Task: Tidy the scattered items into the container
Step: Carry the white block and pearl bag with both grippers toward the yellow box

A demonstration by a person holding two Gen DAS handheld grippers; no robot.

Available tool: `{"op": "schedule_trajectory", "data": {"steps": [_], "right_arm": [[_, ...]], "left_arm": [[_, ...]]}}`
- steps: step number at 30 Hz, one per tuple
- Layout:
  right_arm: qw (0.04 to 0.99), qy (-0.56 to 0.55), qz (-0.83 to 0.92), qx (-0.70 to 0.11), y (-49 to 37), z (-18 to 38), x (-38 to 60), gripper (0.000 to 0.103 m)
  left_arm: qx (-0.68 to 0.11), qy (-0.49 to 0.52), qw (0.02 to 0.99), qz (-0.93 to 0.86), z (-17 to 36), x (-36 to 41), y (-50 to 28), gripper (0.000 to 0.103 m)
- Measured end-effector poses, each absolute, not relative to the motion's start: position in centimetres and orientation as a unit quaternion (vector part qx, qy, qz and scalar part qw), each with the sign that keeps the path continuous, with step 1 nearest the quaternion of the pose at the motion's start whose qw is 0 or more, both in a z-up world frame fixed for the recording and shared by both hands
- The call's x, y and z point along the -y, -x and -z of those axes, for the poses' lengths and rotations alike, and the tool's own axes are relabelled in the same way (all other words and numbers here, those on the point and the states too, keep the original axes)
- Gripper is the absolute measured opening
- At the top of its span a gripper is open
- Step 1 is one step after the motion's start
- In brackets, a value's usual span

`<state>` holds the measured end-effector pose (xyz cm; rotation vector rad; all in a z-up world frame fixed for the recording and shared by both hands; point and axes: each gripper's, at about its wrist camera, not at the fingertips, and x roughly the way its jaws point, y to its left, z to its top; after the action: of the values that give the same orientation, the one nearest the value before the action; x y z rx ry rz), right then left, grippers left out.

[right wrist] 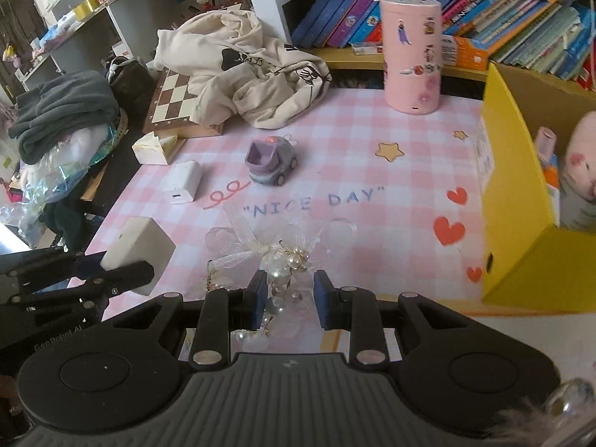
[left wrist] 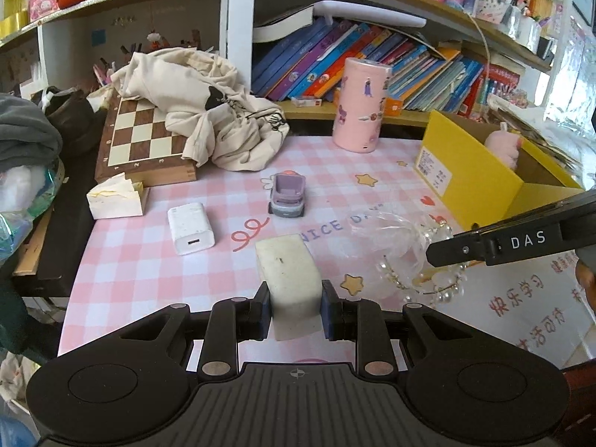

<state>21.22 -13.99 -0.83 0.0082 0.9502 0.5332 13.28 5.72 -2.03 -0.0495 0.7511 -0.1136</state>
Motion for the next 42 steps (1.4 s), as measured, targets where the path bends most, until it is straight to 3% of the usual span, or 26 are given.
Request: {"op": "schedule_trajectory", "data": {"steps": [42], "right_arm": [[0.89, -0.066, -0.122, -0.433, -12.3, -0.5, 25.4, 0.025]], "left_arm": [[-0.355, -0.026, 0.907, 0.223, -0.1, 2.4, -10.2, 0.024]]}}
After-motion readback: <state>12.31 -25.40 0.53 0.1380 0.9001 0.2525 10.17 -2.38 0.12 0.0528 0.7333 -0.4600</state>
